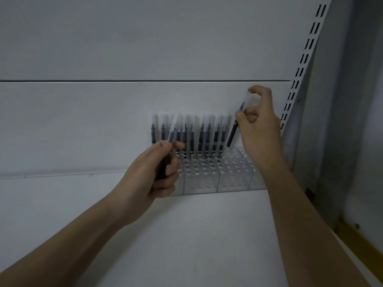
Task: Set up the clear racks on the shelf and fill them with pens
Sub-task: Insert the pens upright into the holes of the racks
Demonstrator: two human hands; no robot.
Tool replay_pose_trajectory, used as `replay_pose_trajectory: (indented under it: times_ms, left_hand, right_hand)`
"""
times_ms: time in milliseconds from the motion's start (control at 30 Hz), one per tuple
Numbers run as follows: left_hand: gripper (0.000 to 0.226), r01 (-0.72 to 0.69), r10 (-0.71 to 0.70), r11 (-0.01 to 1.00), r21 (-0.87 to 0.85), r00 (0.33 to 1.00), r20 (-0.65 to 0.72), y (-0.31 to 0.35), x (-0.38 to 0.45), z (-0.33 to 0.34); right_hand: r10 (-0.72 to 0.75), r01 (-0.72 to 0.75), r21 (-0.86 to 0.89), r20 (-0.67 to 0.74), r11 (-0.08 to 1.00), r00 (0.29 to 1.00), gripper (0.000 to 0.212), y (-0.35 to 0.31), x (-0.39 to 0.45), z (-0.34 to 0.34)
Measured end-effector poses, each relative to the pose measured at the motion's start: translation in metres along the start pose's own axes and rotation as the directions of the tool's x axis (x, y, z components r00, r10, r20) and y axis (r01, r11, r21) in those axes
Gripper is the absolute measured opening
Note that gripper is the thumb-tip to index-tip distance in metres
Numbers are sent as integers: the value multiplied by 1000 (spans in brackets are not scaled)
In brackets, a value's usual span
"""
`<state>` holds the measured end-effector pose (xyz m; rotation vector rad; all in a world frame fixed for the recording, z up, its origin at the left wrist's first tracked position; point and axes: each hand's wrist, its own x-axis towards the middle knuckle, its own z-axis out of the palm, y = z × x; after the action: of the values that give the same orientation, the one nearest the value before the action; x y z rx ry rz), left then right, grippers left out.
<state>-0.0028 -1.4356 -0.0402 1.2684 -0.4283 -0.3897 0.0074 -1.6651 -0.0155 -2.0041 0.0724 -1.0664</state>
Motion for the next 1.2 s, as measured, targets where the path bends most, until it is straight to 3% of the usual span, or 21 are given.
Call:
replay_pose_trajectory:
  times_ms: [100, 267, 333, 500, 600, 700, 800, 900, 1200]
  left_hand:
    - [19, -42, 42, 999, -16, 999, -21, 0, 0, 1]
    - [26, -186, 201, 964, 190, 978, -62, -3, -1, 1]
    - [30, -219, 230, 956, 196, 972, -38, -4, -2, 2]
    - [34, -243, 252, 954, 174, 967, -28, -2, -4, 4]
    - [34, -243, 252, 957, 161, 967, -39, -1, -5, 5]
    - [27, -258, 269, 953, 161, 962, -47, 0, -5, 6]
    - [22, -290, 305, 938, 187, 951, -56, 0, -5, 7]
    - [20, -312, 335, 922, 231, 940, -70, -2, -4, 7]
    - [26, -303, 349, 909, 287, 929, -122, -2, -5, 9]
  right_hand:
    - [1, -1, -8, 24, 1000, 1000, 41, 1, -2, 0]
    - [86, -62, -134, 185, 989, 979, 34, 5, -2, 0]
    - [110, -77, -160, 212, 984, 971, 30, 7, -3, 1]
    - [131, -94, -198, 183, 976, 974, 27, 7, -4, 3]
    - [97, -79, -221, 72, 972, 993, 36, -2, -2, 1]
    - [68, -68, 15, -1, 998, 998, 23, -23, -5, 2]
    - [117, -218, 324, 304, 920, 945, 19, -42, -16, 12]
    - [9, -239, 385, 512, 891, 859, 29, -48, -28, 25]
    - [-54, -259, 545, 492, 797, 869, 38, -51, -34, 32]
